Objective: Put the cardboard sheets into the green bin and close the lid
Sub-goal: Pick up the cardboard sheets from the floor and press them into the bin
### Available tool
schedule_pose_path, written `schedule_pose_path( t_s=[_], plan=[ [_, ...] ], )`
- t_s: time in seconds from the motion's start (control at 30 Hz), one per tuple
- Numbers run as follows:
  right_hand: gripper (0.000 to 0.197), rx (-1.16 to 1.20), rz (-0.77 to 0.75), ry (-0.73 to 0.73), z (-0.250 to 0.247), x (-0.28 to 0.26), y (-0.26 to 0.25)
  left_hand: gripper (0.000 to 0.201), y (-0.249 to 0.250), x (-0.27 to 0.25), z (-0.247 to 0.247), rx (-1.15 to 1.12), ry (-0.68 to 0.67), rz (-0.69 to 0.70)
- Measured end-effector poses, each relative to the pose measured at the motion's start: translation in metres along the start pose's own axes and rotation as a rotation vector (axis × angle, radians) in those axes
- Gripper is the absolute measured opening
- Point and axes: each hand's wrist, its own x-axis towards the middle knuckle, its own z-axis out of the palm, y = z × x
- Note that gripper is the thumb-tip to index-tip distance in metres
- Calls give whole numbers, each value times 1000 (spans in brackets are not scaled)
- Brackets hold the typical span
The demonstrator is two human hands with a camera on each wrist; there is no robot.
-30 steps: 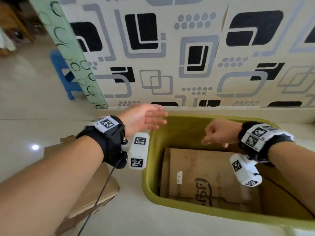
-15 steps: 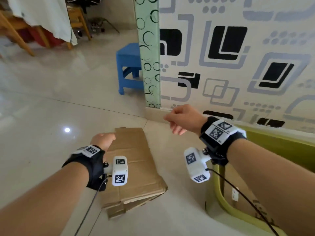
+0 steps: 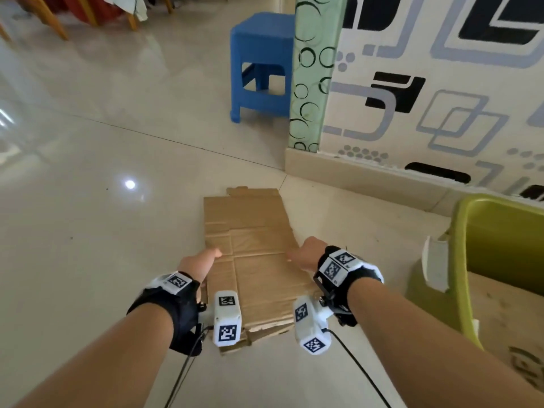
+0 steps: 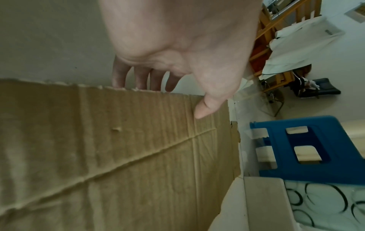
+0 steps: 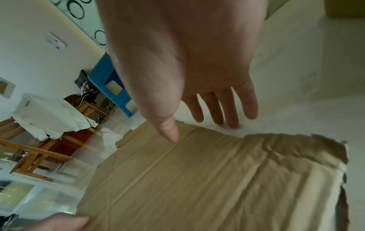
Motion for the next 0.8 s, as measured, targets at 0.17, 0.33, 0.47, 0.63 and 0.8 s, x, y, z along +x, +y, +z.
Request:
schedule_pose_path(
  t_s=[0.17,0.33,0.47,0.63,0.8],
  plan=[
    [77,157,76,-11,9,0,8,30,-2,1,6,-15,-69,-15],
    [89,450,69,-51,-5,-12,1,14,11,-12,-4,-186,-69,17],
    [88,594,-144,64,-40,-29,-26,8,37,-35,-12,-330,-110,205],
    [69,450,-461,261,-136,-91,-33,13,74,-96,-11,-489,-486,401],
    [51,215,-562,492,-257,-180,33,28,106,-165,24,-322,-752,563]
  ],
)
